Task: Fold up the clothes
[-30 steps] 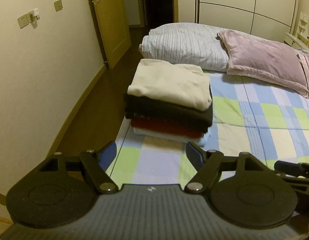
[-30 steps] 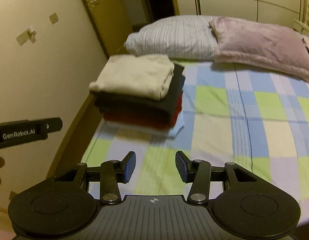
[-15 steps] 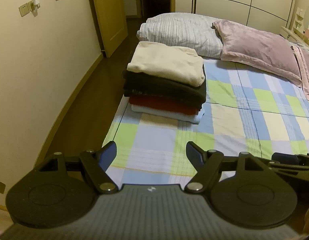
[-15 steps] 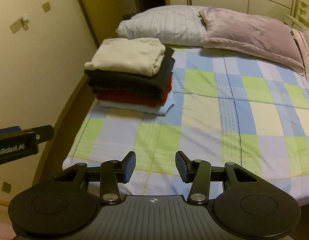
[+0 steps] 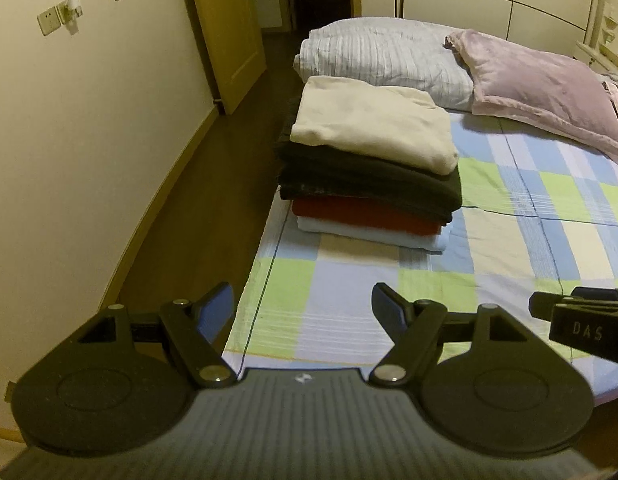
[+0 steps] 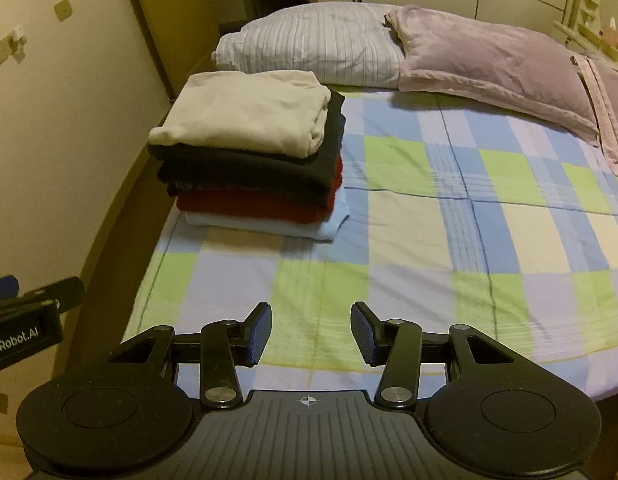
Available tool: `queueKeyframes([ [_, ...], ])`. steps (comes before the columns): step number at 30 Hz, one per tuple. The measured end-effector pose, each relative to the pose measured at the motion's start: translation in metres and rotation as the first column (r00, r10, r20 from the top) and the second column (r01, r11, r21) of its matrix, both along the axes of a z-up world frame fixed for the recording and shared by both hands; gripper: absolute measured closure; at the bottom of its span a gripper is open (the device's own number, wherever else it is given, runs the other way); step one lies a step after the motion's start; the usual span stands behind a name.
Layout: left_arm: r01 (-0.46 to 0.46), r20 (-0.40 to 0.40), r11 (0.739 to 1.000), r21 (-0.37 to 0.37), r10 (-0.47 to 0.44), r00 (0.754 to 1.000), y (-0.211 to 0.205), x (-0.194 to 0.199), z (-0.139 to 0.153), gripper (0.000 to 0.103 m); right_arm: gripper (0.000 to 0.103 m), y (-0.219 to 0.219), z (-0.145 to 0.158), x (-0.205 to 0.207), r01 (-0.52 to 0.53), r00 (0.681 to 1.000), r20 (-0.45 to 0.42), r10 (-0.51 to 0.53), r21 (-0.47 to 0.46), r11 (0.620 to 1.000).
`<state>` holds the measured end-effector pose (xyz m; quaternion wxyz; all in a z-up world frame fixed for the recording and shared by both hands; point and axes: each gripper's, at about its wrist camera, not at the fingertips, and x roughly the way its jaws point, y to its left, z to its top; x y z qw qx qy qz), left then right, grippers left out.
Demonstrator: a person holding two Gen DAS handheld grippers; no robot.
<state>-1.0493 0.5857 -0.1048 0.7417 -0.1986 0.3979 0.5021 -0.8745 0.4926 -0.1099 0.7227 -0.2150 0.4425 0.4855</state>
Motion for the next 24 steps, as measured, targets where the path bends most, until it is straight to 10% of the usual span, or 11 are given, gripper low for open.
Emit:
queueKeyframes([
  [24, 0.123, 0.026, 0.99, -0.067, -0.121, 0.992, 0.043, 0.022, -0.02, 0.03, 0.055, 0.033, -0.012, 0.009, 0.085, 0.996, -0.021, -0.086, -0.029, 0.996],
])
